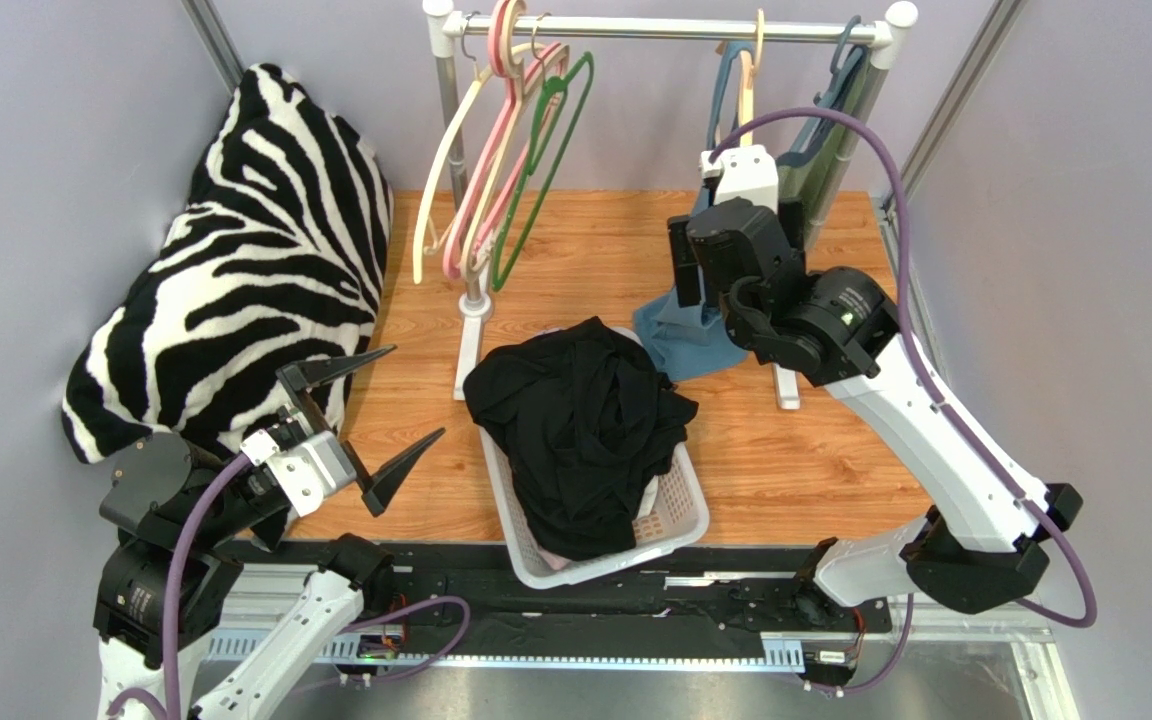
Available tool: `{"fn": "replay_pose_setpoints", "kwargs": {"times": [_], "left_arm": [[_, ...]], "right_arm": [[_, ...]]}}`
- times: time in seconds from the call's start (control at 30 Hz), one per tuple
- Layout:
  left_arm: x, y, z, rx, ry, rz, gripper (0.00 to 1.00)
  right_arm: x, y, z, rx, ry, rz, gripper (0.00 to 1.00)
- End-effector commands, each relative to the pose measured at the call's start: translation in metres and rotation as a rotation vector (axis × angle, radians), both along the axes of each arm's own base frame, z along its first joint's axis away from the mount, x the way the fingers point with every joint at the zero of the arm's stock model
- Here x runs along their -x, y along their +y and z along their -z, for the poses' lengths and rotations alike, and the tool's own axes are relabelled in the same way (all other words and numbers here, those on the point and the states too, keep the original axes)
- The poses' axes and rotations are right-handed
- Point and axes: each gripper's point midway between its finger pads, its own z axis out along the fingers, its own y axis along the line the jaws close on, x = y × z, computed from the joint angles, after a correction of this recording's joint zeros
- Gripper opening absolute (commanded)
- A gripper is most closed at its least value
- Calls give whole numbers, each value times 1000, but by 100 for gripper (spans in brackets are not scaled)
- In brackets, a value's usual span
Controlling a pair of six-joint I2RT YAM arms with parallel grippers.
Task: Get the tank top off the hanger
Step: Pick up the hanger from the clothesline.
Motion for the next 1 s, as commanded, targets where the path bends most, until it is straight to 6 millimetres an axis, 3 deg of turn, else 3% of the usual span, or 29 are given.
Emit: {"fn": "replay_pose_setpoints", "kwargs": {"times": [0.0,0.1,0.17,0.27,0.3,0.43,0.67,0.97], "left_arm": [[5,-1,-8,28,-16,15,99],[5,0,-9,29,-19,13,99],[5,-1,-9,27,-22,16,99],[5,-1,-10,29,-20,13,99],[5,0,-10,28,-24,13,99],[5,0,-8,29,-20,11,99],[8,0,-5,31,-14,18,99],[6,-2,-4,27,-5,24,99]], "right_arm": [[4,20,14,-17,58,-50,82],[5,26,14,-17,59,-64,81],[4,27,14,-10,56,-64,75],[0,28,10,-17,38,-56,62],[-1,29,8,-23,32,-54,50],[-6,33,-6,-60,-4,-49,31],[-16,50,-19,-101,-24,-70,37],[-32,56,-31,-107,-70,-40,63]]}}
